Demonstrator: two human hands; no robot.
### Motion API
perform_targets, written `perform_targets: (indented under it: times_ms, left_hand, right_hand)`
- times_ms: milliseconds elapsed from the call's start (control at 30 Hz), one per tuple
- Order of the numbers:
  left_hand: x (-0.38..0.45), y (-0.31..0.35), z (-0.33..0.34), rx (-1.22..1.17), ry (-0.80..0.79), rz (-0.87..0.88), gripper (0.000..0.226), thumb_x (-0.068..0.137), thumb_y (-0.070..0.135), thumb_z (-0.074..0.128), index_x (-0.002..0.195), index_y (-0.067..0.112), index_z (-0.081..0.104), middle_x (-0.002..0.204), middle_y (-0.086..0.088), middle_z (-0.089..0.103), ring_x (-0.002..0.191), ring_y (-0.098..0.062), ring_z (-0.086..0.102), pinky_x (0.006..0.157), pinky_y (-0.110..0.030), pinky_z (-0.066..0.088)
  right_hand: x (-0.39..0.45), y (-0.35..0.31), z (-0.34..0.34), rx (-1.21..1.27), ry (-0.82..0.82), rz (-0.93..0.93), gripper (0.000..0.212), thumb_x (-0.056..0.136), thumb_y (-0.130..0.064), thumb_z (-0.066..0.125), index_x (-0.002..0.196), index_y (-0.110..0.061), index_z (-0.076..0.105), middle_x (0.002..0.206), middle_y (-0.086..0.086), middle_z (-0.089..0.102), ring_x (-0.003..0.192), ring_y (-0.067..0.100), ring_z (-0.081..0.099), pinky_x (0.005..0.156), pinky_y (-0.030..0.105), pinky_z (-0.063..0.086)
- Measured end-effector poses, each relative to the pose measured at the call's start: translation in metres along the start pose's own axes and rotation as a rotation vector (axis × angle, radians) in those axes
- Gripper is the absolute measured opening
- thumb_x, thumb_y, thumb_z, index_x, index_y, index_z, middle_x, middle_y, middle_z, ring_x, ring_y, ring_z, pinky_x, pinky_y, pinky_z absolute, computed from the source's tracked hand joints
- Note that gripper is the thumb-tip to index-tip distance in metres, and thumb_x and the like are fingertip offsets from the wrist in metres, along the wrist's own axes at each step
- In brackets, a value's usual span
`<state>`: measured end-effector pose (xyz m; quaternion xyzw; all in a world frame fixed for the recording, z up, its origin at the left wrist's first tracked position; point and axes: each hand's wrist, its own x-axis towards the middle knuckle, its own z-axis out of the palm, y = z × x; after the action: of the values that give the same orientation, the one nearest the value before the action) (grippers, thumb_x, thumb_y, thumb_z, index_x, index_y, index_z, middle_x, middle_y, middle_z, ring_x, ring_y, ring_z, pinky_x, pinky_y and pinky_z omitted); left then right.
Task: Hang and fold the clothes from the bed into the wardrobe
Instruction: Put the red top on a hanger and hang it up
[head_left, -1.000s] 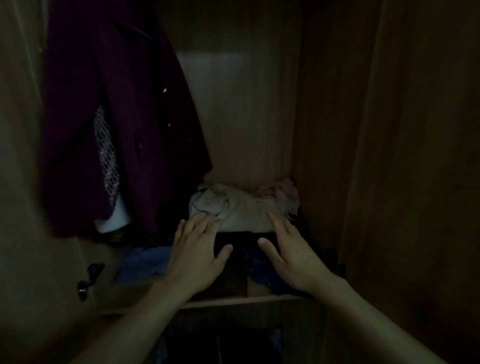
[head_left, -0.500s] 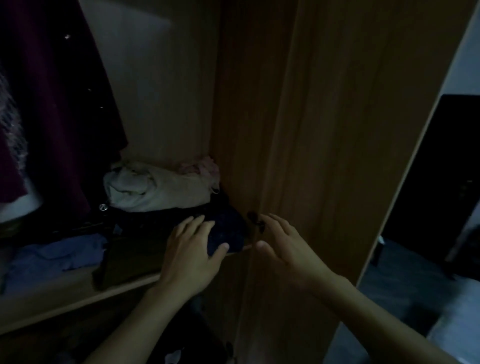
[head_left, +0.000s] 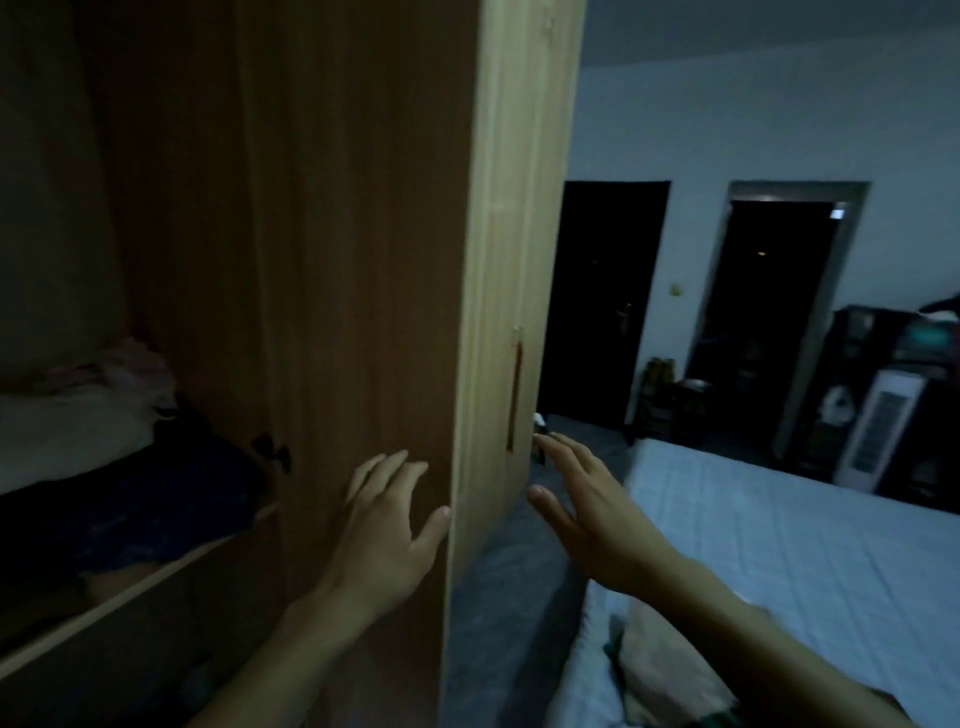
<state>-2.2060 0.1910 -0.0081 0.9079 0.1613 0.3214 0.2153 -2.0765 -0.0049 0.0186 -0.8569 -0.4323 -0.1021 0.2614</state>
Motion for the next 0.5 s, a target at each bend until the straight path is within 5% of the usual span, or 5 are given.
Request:
perform_targets:
  times_ms: [100, 333, 500]
  left_hand:
    - [0.001, 0.056, 0.040, 0.024, -0.066, 0.082, 0.055, 0.091, 0.041, 0.064, 0.139, 0.017, 0.052, 0.152, -0.003, 0.042, 0.142, -0.019, 0.027, 0.117, -0.027, 0.018]
    - [-0.015, 0.196, 0.134, 0.068, -0.186, 0.249, 0.058, 0.090, 0.046, 0.063, 0.138, 0.015, 0.054, 0.149, -0.006, 0.045, 0.141, -0.024, 0.032, 0.116, -0.030, 0.020]
    - [-0.040, 0.275, 0.196, 0.052, -0.304, 0.353, 0.057, 0.091, 0.045, 0.063, 0.137, 0.014, 0.055, 0.149, -0.007, 0.045, 0.141, -0.024, 0.033, 0.117, -0.034, 0.025]
  right_hand:
    - [-0.040, 0.048, -0.037, 0.005, 0.048, 0.070, 0.067, 0.097, -0.054, 0.040, 0.155, -0.028, 0.017, 0.161, -0.004, 0.020, 0.142, 0.017, 0.032, 0.117, 0.034, 0.030]
    - [-0.142, 0.164, -0.106, 0.069, 0.109, 0.206, 0.077, 0.090, -0.065, 0.030, 0.155, -0.025, 0.019, 0.160, -0.002, 0.024, 0.147, 0.014, 0.022, 0.120, 0.039, 0.025]
    - [-0.231, 0.241, -0.135, 0.087, 0.170, 0.353, 0.065, 0.097, -0.053, 0.042, 0.152, -0.023, 0.027, 0.156, 0.000, 0.032, 0.143, 0.016, 0.029, 0.116, 0.030, 0.026]
